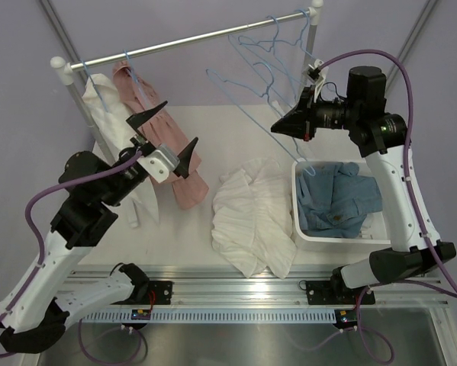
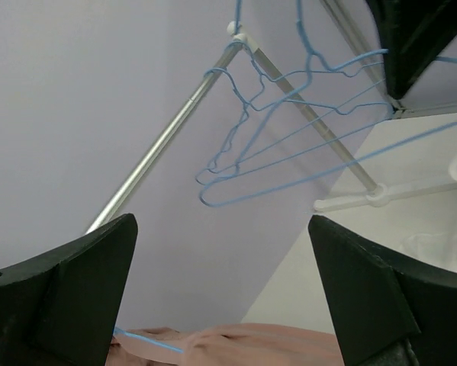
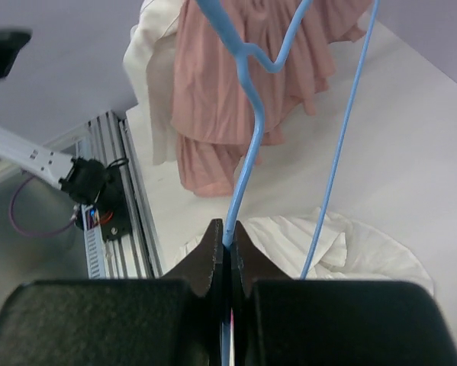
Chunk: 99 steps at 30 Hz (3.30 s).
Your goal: Remove the skirt from the hanger
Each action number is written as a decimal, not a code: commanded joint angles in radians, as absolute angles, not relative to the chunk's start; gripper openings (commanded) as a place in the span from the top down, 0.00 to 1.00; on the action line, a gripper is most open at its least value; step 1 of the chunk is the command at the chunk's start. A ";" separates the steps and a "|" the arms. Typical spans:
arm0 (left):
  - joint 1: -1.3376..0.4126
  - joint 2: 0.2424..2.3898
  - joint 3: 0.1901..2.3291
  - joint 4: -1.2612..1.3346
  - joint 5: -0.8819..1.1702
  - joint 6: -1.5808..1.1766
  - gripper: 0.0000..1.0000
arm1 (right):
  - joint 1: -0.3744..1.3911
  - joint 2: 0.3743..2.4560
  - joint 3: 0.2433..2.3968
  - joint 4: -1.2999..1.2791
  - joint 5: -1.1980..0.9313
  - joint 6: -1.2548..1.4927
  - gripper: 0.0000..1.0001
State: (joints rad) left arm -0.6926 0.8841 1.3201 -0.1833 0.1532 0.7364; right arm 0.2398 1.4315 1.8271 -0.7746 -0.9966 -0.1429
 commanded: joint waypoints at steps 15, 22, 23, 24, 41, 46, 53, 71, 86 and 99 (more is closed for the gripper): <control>-0.707 0.824 1.063 -0.219 0.086 -0.126 0.01 | 0.334 1.936 2.396 -0.543 -0.690 0.160 1.00; -0.831 0.940 1.026 -0.253 0.061 -0.137 0.01 | 0.362 2.035 2.450 -0.506 -0.649 0.146 1.00; -0.844 0.969 1.020 -0.253 0.054 -0.140 0.01 | 0.364 2.037 2.445 -0.512 -0.647 0.140 1.00; -0.863 0.982 1.014 -0.250 0.034 -0.146 0.01 | 0.364 2.039 2.438 -0.514 -0.650 0.135 0.98; -0.910 1.157 0.939 -0.207 -0.086 -0.172 0.01 | 0.338 1.873 2.266 -0.548 -0.681 0.006 0.36; -0.913 1.218 0.966 -0.215 -0.087 -0.170 0.01 | 0.273 1.749 2.221 -0.648 -0.655 -0.155 0.04; -0.913 1.377 1.047 -0.242 -0.072 -0.196 0.01 | 0.183 1.566 2.077 -0.729 -0.676 -0.353 0.01; -0.911 1.675 0.968 -0.164 0.097 -0.219 0.74 | 0.149 1.327 1.710 -1.282 -1.141 -0.971 0.00; -0.911 1.134 1.113 -0.348 0.201 -0.109 1.00 | 0.212 1.325 1.595 -1.491 -1.160 -1.378 0.01; -0.911 1.239 1.526 -0.266 0.386 -0.106 1.00 | 0.411 1.328 1.563 -0.947 -1.184 -0.816 0.01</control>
